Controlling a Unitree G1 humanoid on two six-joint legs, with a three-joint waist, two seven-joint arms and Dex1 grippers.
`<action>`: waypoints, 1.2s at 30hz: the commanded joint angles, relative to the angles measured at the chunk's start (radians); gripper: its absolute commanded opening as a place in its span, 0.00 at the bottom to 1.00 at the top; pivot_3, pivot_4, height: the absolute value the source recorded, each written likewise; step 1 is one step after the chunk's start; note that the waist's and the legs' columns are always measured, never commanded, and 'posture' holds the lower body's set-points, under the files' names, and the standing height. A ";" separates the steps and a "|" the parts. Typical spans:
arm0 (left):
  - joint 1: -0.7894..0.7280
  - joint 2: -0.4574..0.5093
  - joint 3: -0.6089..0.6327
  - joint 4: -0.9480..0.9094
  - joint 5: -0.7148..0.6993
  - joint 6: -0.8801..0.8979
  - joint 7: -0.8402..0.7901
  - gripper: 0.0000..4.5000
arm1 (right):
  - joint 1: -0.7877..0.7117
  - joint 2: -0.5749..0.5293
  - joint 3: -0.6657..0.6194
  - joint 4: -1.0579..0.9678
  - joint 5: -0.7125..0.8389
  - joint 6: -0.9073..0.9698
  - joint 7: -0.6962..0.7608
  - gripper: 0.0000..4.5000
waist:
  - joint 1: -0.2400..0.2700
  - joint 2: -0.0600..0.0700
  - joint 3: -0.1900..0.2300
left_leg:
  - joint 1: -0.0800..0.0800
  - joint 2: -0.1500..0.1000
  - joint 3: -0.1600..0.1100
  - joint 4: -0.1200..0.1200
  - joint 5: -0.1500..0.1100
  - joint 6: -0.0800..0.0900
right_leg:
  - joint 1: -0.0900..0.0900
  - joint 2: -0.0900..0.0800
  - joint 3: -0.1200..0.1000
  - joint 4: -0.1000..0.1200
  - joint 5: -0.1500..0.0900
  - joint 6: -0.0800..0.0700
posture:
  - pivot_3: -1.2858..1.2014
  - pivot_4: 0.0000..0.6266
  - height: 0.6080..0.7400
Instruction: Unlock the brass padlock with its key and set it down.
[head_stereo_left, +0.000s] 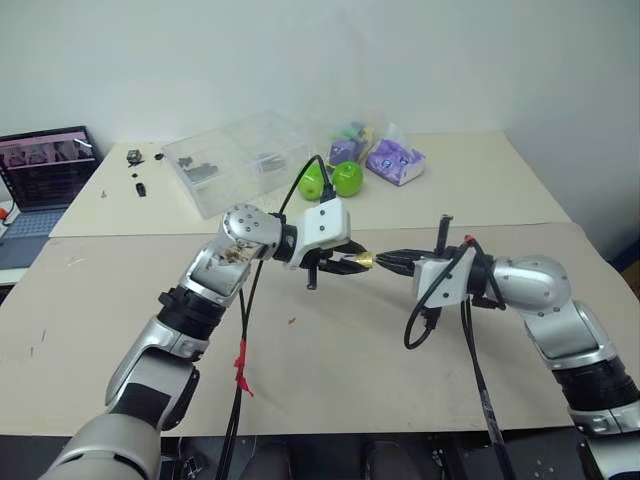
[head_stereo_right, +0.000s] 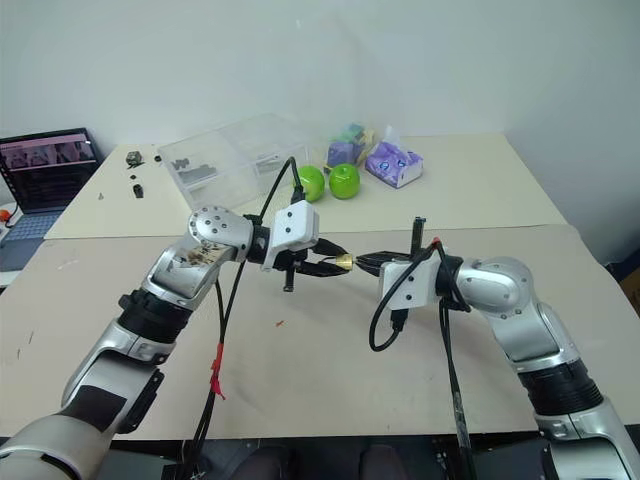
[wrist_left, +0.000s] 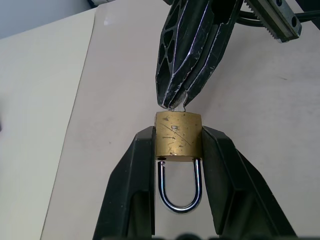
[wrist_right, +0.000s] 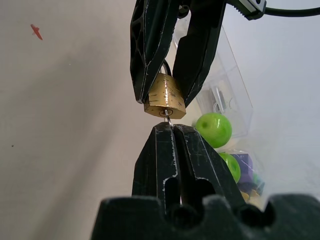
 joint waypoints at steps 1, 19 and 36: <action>-0.026 -0.026 0.043 -0.057 -0.048 0.018 0.021 0.19 | -0.007 0.010 0.023 -0.045 0.021 -0.045 0.019 0.02 | 0.000 0.000 0.000 | 0.000 0.000 0.000 0.000 0.000 0.000 | 0.000 0.000 0.000 0.000 0.000 0.000 | 0.52 0.24 1.00; -0.169 -0.163 0.321 -0.048 -0.420 0.694 0.234 0.19 | 0.024 -0.023 -0.061 0.061 -0.149 -0.313 -0.180 0.67 | -0.013 -0.001 0.001 | 0.001 0.000 0.000 -0.001 0.004 -0.007 | 0.000 0.000 0.001 0.001 0.000 0.001 | 0.52 0.24 1.00; -0.050 0.049 0.097 0.010 -0.319 0.487 -0.003 0.19 | 0.031 -0.067 -0.032 0.095 -0.053 -0.423 -0.147 0.67 | -0.020 -0.001 0.001 | 0.007 -0.001 0.002 -0.003 0.001 -0.002 | 0.006 0.000 0.005 -0.004 0.000 0.000 | 0.52 0.24 1.00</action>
